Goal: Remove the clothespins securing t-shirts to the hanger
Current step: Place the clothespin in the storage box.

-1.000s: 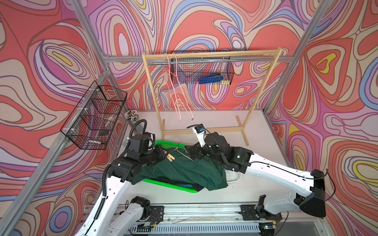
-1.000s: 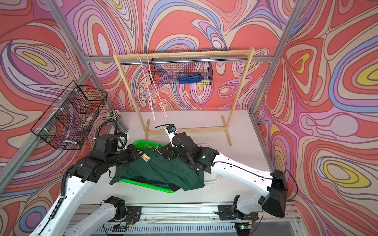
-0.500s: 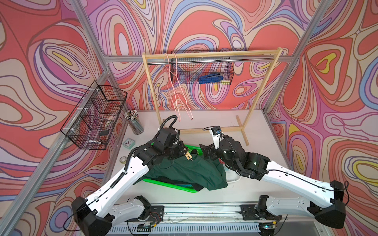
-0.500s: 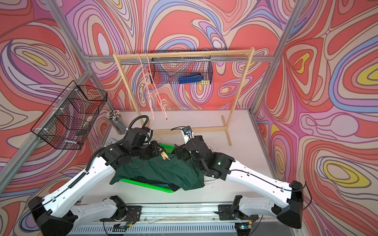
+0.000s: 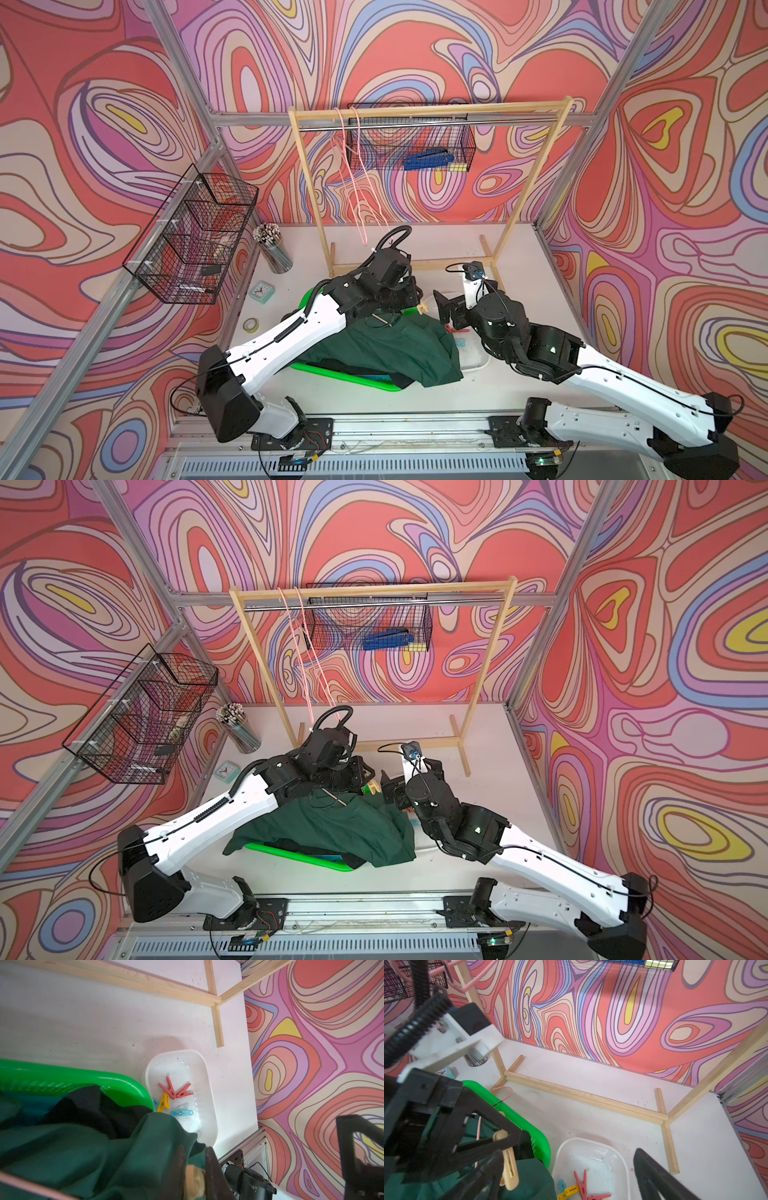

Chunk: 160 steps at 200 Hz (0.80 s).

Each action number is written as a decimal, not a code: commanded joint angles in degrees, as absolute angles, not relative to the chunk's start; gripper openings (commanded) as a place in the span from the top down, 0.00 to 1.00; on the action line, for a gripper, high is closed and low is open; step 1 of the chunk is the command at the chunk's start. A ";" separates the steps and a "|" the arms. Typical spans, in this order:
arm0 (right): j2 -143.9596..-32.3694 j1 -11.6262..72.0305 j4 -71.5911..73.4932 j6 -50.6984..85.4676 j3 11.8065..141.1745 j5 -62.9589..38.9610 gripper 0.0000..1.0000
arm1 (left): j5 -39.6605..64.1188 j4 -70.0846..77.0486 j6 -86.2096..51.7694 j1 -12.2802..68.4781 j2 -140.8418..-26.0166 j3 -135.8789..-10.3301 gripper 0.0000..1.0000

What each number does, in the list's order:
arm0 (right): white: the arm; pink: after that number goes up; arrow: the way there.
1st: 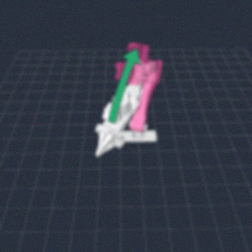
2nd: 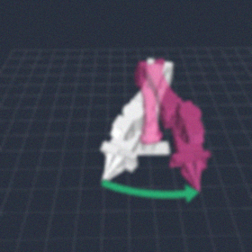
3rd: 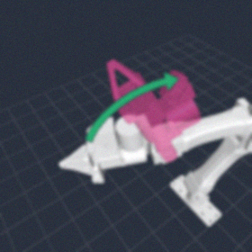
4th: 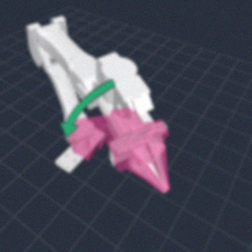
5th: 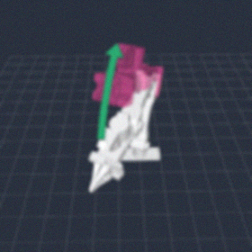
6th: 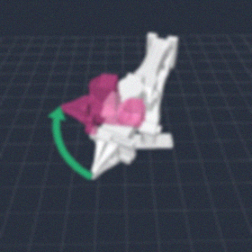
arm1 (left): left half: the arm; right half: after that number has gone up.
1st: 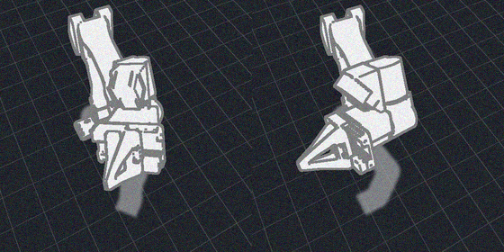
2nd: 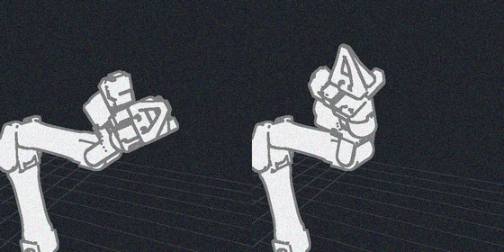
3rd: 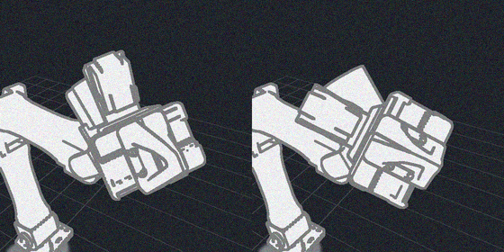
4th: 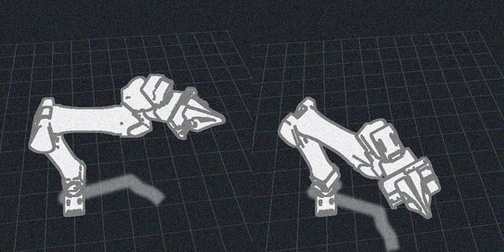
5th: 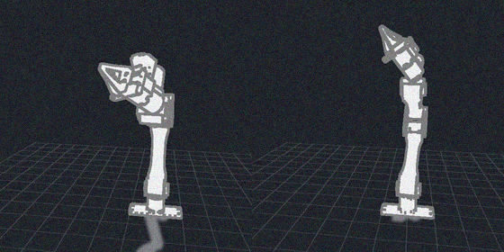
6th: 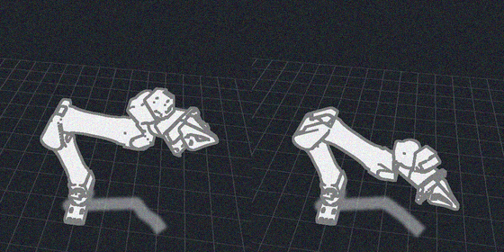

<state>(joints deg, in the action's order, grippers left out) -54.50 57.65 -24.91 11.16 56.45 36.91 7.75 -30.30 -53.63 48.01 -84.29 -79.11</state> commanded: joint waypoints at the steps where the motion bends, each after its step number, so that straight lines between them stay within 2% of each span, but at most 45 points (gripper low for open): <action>1: -52.90 57.30 -25.22 10.35 55.27 39.01 0.02 | 9.33 -26.33 -53.57 49.12 -88.24 -82.37 0.90; 24: -51.64 57.27 -25.40 10.11 54.44 39.79 0.02 | 9.15 -22.05 -53.79 50.24 -91.04 -82.71 0.89; 46: -50.16 57.25 -25.23 9.76 53.64 40.59 0.02 | 9.90 -18.73 -53.88 50.80 -93.62 -83.41 0.84; 128: -48.60 57.24 -24.66 8.62 52.70 41.18 0.02 | 13.27 -16.97 -54.22 51.34 -99.75 -86.23 0.61; 160: -49.11 57.29 -24.44 8.35 52.98 40.48 0.02 | 13.79 -16.70 -52.89 51.42 -99.42 -85.52 0.47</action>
